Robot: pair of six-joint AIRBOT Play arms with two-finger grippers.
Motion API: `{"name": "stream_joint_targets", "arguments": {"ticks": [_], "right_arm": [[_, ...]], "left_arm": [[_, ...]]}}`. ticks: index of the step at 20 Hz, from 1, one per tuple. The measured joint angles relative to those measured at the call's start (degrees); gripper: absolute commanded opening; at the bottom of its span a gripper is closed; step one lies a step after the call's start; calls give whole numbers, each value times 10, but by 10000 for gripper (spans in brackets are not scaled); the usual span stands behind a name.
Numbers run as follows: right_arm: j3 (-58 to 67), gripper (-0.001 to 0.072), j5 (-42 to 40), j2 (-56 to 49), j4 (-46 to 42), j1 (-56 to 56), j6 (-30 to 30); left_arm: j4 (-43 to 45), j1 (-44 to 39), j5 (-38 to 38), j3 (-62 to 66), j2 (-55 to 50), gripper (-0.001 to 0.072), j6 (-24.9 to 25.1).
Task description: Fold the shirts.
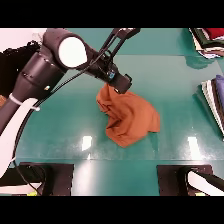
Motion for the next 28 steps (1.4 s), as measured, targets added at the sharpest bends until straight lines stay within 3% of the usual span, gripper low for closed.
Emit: {"name": "stream_joint_targets", "arguments": {"ticks": [8, 14, 15, 16, 17, 22, 23, 24, 25, 28], "right_arm": [[1, 13, 34, 0, -8, 0, 0], [-18, 13, 70, 0, -48, 0, 0], [-30, 13, 74, 0, -51, 0, 1], [-48, 13, 78, 0, -54, 0, 4], [-70, 13, 82, 0, -56, 0, 9], [-218, 18, 100, 0, -83, 2, 20], [-256, 114, 104, 0, -98, 5, 22], [-293, 289, 105, 0, -115, 8, 23], [-335, 395, 104, 0, -127, 10, 23], [-451, 395, 70, 0, -133, 14, 27]], "left_arm": [[-33, 166, 14, -76, -71, 540, -12], [-116, 206, 46, -146, -153, 538, -9], [-130, 205, 52, -150, -164, 432, -4], [-139, 205, 57, -153, -172, 175, -1], [-149, 204, 65, -155, -177, 30, 2], [-162, 221, 69, -132, -183, 25, 9], [-161, 228, 64, -120, -179, 25, 10], [-160, 234, 62, -109, -175, 24, 10], [-157, 240, 57, -99, -170, 25, 11], [-155, 249, 51, -80, -158, 25, 15]]}}
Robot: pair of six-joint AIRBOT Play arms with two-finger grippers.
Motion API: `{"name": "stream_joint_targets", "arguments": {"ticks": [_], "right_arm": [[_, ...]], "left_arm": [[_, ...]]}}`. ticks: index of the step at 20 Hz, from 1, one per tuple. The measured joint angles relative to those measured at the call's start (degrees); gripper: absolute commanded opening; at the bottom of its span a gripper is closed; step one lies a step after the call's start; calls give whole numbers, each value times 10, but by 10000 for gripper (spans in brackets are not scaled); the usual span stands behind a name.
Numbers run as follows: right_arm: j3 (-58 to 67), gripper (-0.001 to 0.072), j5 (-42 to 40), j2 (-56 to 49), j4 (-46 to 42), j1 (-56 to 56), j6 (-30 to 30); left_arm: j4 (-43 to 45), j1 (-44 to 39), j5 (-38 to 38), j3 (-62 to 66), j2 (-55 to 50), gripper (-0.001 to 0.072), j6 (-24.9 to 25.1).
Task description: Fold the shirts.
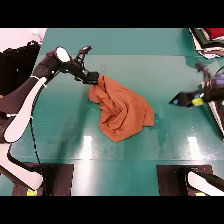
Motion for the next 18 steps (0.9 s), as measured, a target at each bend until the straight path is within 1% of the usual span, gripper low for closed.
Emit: {"name": "stream_joint_targets", "arguments": {"ticks": [4, 8, 9, 10, 11, 12, 15, 18], "right_arm": [[-106, 394, -47, -31, 54, 5, -9], [-129, 380, -71, -96, 122, 34, -37], [-125, 300, -70, -111, 136, 45, -41], [-119, 174, -72, -126, 144, 57, -46], [-112, 85, -75, -137, 145, 68, -50], [-104, 12, -81, -145, 147, 78, -55], [-66, 12, -82, -146, 153, 95, -64], [-3, 12, -78, -105, 146, 85, -64]], "left_arm": [[2, 4, -4, 7, 5, 25, 1], [2, 5, -9, 9, 7, 25, 1], [2, 5, -11, 10, 7, 25, 1], [2, 5, -15, 10, 7, 25, 1], [3, 5, -19, 10, 7, 24, 1], [3, 5, -23, 10, 7, 24, 1], [9, 5, -45, 25, 7, 24, 1], [26, 5, -91, 90, 8, 23, 1]]}}
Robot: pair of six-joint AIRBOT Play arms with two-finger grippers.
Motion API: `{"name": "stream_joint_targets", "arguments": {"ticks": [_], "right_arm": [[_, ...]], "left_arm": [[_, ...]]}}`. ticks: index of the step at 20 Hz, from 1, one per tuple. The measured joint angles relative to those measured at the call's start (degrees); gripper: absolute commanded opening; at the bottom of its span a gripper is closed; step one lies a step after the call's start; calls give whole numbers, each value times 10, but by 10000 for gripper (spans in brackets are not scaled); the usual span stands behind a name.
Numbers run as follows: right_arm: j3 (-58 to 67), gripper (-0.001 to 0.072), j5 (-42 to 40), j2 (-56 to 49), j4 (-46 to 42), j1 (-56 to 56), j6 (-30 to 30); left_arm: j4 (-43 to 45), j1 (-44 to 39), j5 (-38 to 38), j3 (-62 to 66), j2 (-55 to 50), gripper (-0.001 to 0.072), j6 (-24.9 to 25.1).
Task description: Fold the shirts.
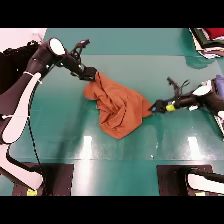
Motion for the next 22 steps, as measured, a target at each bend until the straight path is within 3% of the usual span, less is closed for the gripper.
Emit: {"name": "stream_joint_targets", "arguments": {"ticks": [5, 13, 18, 22], "right_arm": [[160, 12, 22, 106, -22, -58, 1], [382, 12, 63, 234, -29, -155, 7], [500, 12, 100, 260, -28, -241, 26], [586, 12, 143, 223, -26, -274, 66]], "left_arm": [[24, 0, -36, 133, 46, 23, -1], [99, 0, 12, 135, 309, 23, -6], [112, 0, 14, 134, 438, 23, -6], [115, 0, -27, 104, 462, 24, -7]]}}
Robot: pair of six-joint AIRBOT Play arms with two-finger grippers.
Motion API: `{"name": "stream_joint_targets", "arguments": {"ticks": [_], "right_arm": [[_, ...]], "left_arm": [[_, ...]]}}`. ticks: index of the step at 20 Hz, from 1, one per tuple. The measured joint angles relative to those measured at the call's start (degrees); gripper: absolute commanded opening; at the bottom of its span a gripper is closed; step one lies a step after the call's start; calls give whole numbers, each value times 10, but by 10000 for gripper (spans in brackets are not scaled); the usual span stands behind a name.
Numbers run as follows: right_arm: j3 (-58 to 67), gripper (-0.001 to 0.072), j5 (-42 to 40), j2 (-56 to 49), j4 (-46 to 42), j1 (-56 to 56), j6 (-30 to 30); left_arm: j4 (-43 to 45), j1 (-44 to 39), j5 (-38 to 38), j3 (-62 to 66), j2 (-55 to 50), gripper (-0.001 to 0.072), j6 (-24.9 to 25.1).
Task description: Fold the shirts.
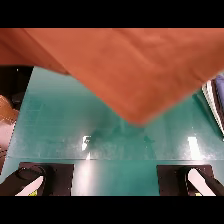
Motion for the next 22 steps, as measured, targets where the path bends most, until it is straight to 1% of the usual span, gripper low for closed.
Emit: {"name": "stream_joint_targets", "arguments": {"ticks": [3, 6, 7, 10, 12, 15, 17, 18, 20, 22], "right_arm": [[8, 12, 37, -59, -7, 36, 34], [-52, 12, 72, -114, -47, 120, 54], [-82, 12, 81, -131, -72, 151, 58], [-187, 12, 81, -166, -144, 249, 66], [-252, 12, 59, -178, -177, 297, 68], [-322, 12, 34, -186, -199, 343, 70], [-349, 12, 25, -189, -207, 355, 72], [-356, 12, 22, -189, -208, 360, 72], [-366, 12, 17, -189, -212, 364, 73], [-371, 12, 13, -186, -213, 367, 73]], "left_arm": [[-12, 0, -31, -84, -16, 25, 0], [-44, 0, -45, -214, -46, 24, 0], [-52, 0, -42, -266, -56, 24, 1], [-62, 0, -5, -418, -73, 25, 15], [-67, 0, 25, -511, -78, 25, 24], [-70, 0, 50, -615, -82, 31, 31], [-71, 0, 58, -652, -82, 440, 34], [-75, 0, 62, -661, -82, 459, 35], [-80, 0, 64, -664, -82, 459, 35], [-84, 0, 63, -637, -82, 459, 36]]}}
